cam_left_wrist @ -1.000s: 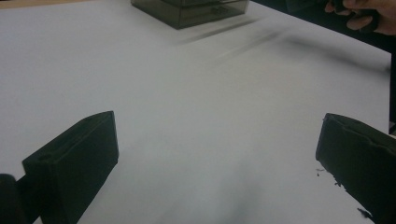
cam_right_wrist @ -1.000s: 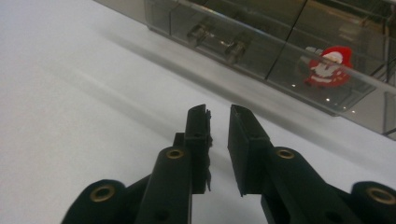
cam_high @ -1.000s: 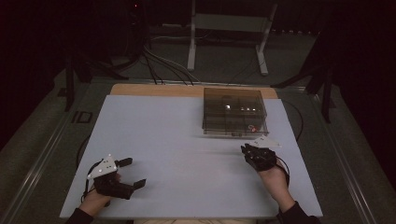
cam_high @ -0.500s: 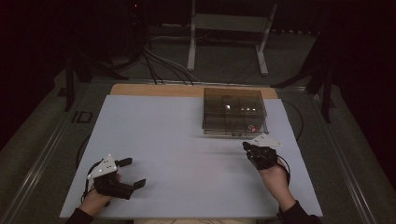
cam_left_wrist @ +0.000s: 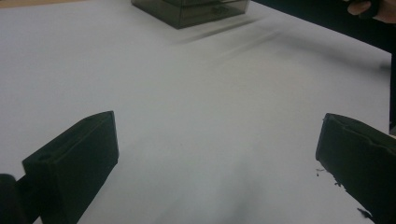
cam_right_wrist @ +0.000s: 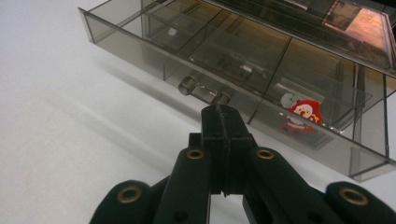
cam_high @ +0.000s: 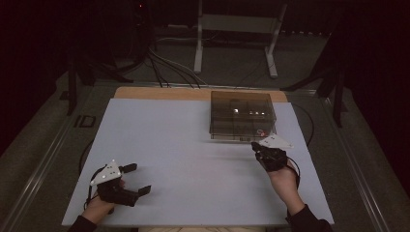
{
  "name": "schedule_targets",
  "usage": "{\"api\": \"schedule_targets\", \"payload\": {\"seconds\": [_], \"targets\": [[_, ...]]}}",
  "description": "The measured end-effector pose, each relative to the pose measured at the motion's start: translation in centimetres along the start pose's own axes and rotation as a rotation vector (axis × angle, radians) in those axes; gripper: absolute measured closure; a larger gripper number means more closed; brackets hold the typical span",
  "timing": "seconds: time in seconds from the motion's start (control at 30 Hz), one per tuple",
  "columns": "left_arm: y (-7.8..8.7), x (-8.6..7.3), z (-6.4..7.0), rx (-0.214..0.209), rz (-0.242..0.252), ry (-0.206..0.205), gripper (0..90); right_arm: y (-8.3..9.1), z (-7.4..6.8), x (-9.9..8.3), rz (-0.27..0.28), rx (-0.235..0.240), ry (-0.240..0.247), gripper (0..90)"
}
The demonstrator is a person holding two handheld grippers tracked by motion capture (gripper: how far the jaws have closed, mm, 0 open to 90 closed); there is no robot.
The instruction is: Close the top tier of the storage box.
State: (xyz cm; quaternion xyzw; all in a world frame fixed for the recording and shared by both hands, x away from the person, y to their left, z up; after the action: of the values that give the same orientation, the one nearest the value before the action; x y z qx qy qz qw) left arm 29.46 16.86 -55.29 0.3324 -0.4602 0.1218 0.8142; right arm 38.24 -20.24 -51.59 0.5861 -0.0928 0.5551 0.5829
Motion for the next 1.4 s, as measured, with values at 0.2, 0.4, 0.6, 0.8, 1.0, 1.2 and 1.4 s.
{"api": "schedule_targets", "payload": {"seconds": [0.2, 0.4, 0.6, 0.8, 1.0, 1.2, 1.4], "targets": [[0.0, 0.0, 0.0, 0.000, -0.001, -0.002, 0.0, -0.4, 0.1, 0.3, 0.007, 0.005, 0.004, 90.0], [0.0, 0.0, 0.0, 0.000, -0.001, -0.002, 0.0, -1.0, 0.4, 0.1, -0.004, -0.015, 0.021, 90.0], [0.0, 0.0, 0.0, 0.000, -0.002, -0.003, 0.0, -1.6, 0.8, -0.1, -0.010, -0.023, 0.016, 90.0], [0.0, 0.0, 0.0, -0.003, -0.001, -0.002, 0.0, -2.1, 0.9, -0.4, -0.022, -0.019, 0.004, 90.0], [0.0, 0.0, 0.0, -0.001, -0.002, -0.003, 0.0, -2.4, 1.0, -0.6, -0.030, -0.016, 0.000, 90.0], [0.0, 0.0, 0.0, 0.000, -0.001, -0.003, 0.0, -2.8, 1.1, -0.7, -0.040, -0.017, 0.002, 90.0], [0.0, -0.1, 0.0, 0.000, -0.002, -0.003, 0.0, -2.8, 1.1, -0.7, -0.040, -0.012, 0.000, 90.0]]}}
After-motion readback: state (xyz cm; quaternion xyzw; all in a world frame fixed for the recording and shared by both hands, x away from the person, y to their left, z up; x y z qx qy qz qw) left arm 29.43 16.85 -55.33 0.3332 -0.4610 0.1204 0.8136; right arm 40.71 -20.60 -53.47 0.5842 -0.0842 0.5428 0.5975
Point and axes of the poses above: each handheld gripper's, and its own axes: y roughly backward along the jaws, x roughly out of its top, z roughly to its right, the point moved 10 cm from there along -y, roughly forward along the jaws, and after that the axes turned 12 degrees about y, right-handed, at the moved point
